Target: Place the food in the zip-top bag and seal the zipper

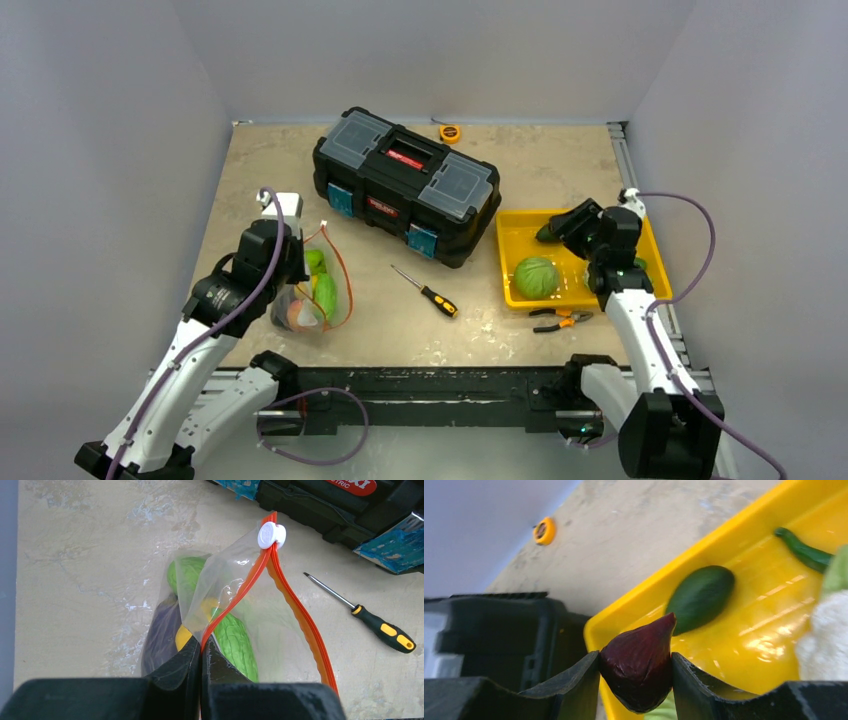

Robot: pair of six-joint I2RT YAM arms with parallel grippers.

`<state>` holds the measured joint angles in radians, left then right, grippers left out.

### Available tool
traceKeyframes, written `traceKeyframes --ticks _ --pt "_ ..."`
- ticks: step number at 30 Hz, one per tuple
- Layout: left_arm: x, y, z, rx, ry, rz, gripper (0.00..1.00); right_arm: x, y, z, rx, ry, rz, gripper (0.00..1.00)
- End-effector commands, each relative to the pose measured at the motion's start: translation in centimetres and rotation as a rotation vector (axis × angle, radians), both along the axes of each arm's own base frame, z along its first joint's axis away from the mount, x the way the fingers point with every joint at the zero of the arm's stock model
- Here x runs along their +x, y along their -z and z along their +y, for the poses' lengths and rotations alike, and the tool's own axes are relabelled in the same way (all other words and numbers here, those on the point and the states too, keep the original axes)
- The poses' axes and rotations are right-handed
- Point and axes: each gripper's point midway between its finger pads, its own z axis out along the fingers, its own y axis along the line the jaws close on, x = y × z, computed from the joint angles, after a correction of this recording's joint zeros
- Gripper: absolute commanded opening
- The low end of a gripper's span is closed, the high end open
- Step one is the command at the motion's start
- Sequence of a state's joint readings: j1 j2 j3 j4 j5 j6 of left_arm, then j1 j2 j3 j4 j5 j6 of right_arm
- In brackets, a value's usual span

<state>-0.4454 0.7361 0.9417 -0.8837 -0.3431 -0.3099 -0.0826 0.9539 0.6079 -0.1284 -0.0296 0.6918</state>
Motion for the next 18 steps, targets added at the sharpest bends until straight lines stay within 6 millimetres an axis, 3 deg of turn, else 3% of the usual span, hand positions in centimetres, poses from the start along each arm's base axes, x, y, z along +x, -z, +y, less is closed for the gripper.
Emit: traceKeyframes --ticks 1,5,10,13,18 --pt "0.3 -0.7 -0.1 -0.005 0.013 -0.034 0.0 0.6 -5.6 5.5 -0.042 -0.227 -0.193 0.12" --pt "0.3 -0.8 -0.1 -0.006 0.011 -0.037 0.0 -0.9 -11.6 11.0 -0.026 -0.419 -0.398 0.12" --pt "0.2 -0.8 0.0 -0.006 0.008 -0.038 0.0 -4.2 -18.5 16.8 -0.004 -0.602 -0.614 0.11" --pt "0.2 -0.8 0.0 -0.006 0.006 -0.04 0.0 -5.9 -20.4 20.5 0.0 -0.729 -0.667 0.11" --pt "0.2 -0.8 0.1 -0.004 0.004 -0.04 0.0 -10.7 -21.2 29.3 -0.054 -1.007 -0.705 0.13"
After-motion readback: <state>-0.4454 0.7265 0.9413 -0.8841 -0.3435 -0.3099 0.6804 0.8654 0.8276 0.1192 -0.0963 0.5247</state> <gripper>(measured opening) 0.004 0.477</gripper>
